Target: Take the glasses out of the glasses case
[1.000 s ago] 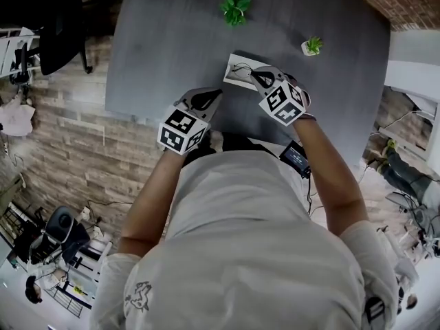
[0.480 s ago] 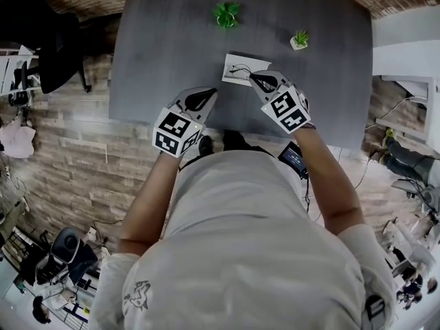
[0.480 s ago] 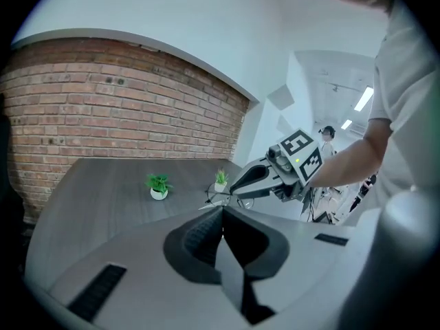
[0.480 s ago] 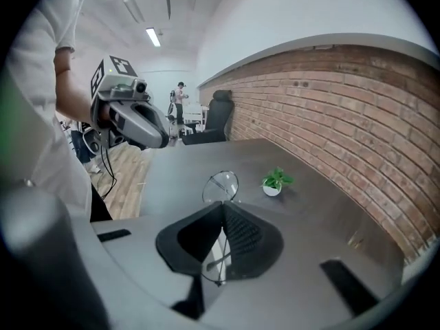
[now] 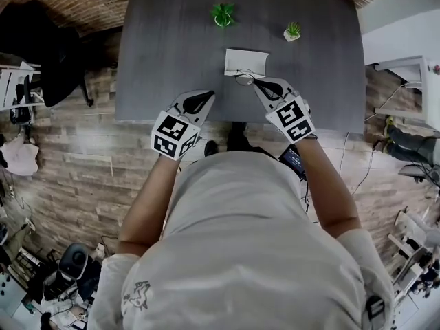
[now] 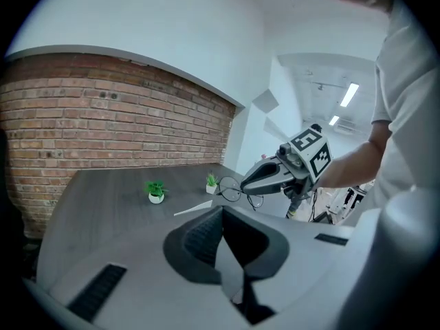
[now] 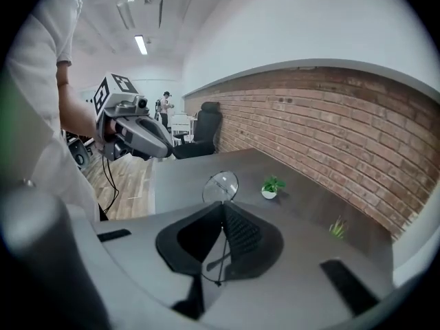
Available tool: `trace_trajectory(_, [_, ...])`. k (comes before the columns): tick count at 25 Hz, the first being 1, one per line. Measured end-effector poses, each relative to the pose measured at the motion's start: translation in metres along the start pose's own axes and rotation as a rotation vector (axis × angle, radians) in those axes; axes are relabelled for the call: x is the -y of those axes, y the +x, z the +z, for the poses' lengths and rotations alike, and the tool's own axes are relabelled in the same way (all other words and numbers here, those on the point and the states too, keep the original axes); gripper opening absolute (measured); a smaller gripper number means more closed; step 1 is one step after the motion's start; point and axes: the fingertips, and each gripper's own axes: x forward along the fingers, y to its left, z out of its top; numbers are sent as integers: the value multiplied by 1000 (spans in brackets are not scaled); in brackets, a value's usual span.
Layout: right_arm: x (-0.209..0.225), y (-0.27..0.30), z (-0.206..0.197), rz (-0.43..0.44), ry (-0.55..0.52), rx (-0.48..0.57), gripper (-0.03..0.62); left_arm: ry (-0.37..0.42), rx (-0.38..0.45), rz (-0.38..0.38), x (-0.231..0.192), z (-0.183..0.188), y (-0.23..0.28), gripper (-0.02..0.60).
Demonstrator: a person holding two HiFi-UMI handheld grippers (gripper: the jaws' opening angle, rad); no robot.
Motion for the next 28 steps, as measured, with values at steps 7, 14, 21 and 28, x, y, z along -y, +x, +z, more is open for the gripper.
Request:
trace_trajectory(7, [-37,-43,8,-78,41,71,14,40,35,-30,29,-7,-41,12])
trace_trajectory(14, [-78,-88,16,-130,101,127,14,59,80,-59,52,-5,-85,11])
trace_trajectory(21, [-108,-128,21,-182,146,186,14,75,129,-97,80,6,-116,12])
trace_trajectory(28, [-119,-164,24,-227,155,235,14,121,150,-124,110,11,-124,11])
